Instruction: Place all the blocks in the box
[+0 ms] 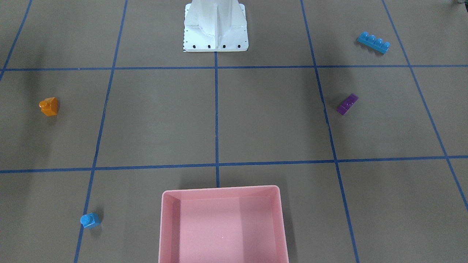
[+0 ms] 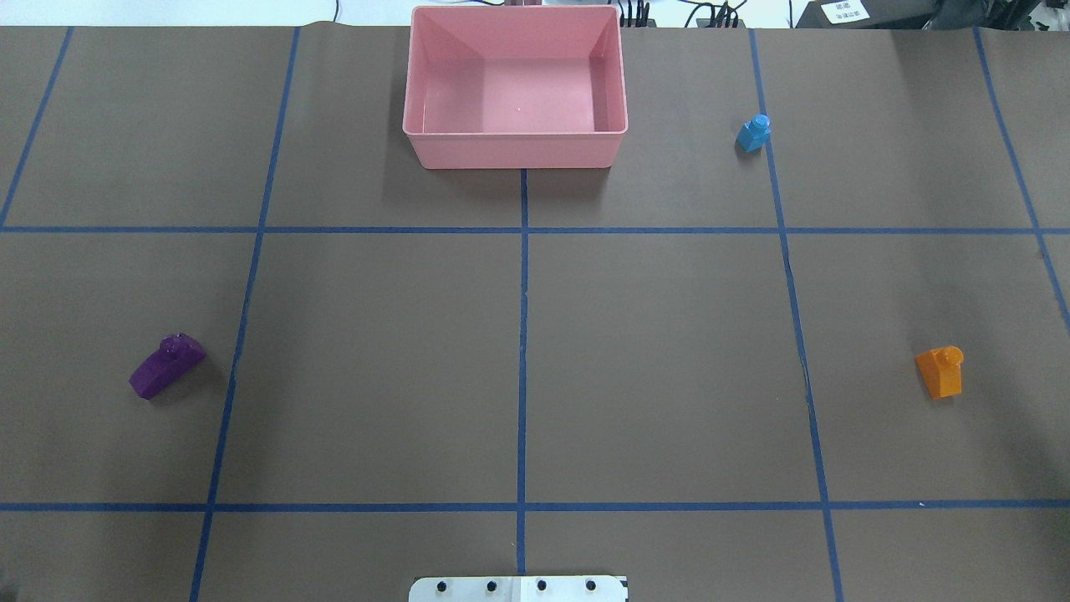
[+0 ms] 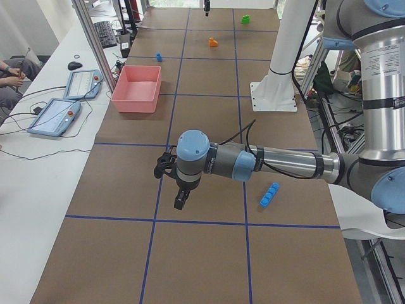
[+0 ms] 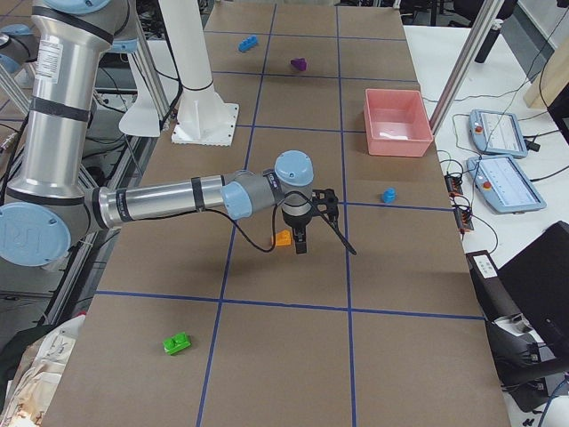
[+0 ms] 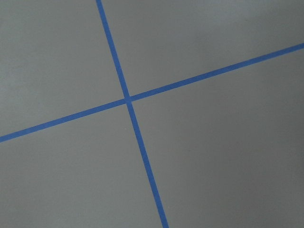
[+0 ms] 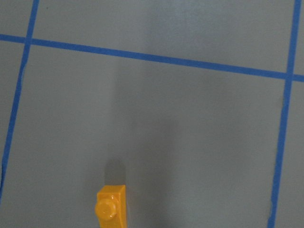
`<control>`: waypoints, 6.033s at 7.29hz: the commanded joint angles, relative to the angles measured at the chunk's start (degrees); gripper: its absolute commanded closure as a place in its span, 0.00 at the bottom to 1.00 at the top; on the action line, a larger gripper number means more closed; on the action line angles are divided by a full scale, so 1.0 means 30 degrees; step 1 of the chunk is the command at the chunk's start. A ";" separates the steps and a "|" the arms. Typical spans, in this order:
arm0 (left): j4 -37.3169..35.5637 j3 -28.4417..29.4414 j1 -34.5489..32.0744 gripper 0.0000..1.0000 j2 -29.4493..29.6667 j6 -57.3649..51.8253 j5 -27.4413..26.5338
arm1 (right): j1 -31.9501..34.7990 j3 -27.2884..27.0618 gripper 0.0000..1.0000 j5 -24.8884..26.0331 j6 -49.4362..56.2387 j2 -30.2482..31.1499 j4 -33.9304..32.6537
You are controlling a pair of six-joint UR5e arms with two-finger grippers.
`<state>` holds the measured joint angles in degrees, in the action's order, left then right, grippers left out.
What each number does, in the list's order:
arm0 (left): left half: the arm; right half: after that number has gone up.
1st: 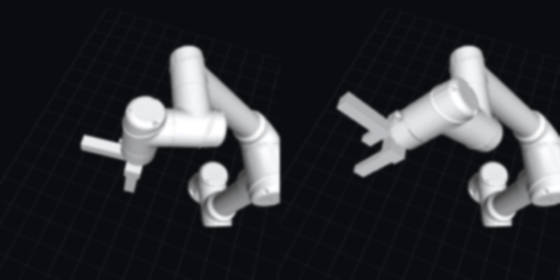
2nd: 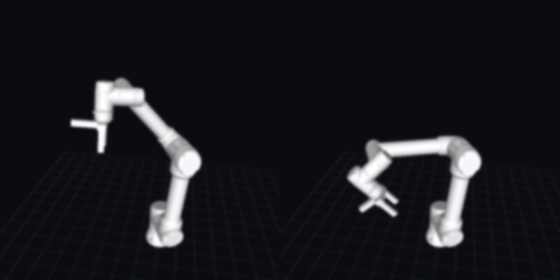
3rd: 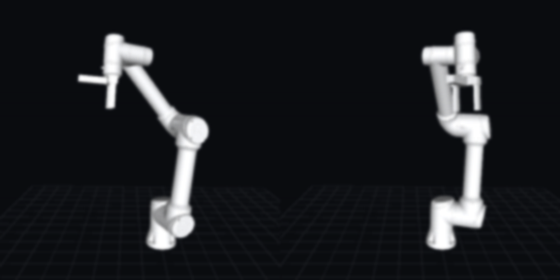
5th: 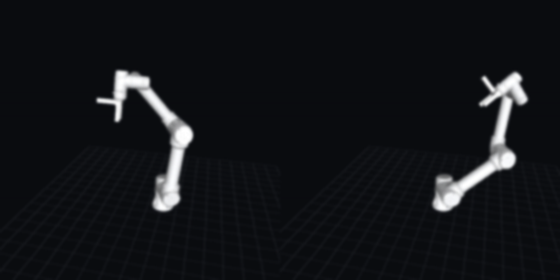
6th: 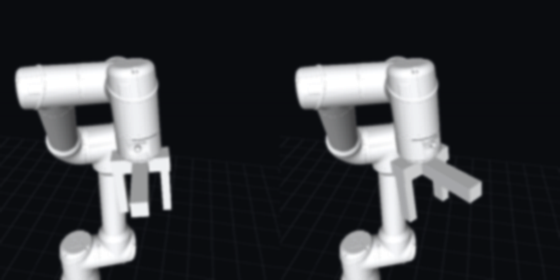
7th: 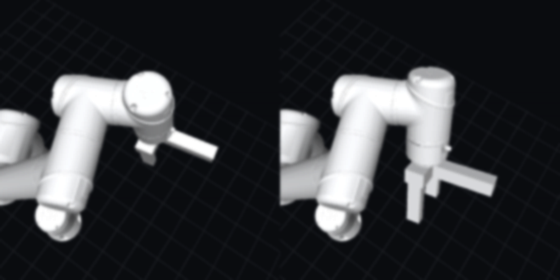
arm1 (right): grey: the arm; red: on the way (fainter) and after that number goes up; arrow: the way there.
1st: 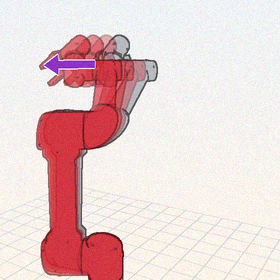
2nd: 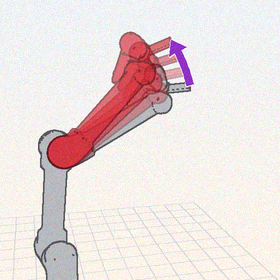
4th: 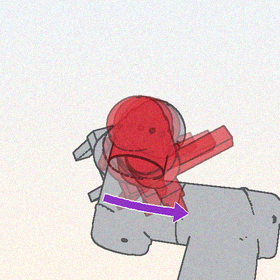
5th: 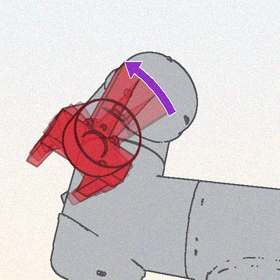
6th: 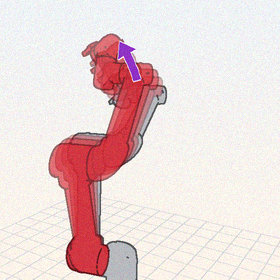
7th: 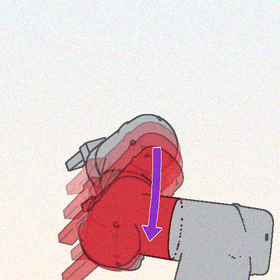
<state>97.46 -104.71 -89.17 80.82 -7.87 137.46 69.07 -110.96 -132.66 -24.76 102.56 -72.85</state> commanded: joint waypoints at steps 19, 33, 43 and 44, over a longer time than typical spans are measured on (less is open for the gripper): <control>0.1440 0.0654 0.0368 0.00 -0.0134 0.0017 0.1259 | -0.5211 0.4161 1.00 0.3233 -1.1259 -1.3648 -0.3700; 0.1470 0.0742 0.0427 0.00 0.0042 0.0017 0.1288 | -0.6324 2.2602 0.16 0.5636 -1.0854 -2.6044 0.0670; 0.8496 0.0480 0.7685 0.00 0.0100 0.6753 0.0292 | -0.3047 1.0267 0.01 0.1742 -0.7116 -1.9937 -0.7481; 0.9951 0.0479 0.8707 0.00 -0.0045 0.7799 0.0089 | -0.2753 0.7019 0.01 0.1768 -0.5679 -1.7629 -0.9331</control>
<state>123.12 -103.14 -66.77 81.02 12.74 138.71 59.35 -78.23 -126.79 -47.24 41.77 -93.60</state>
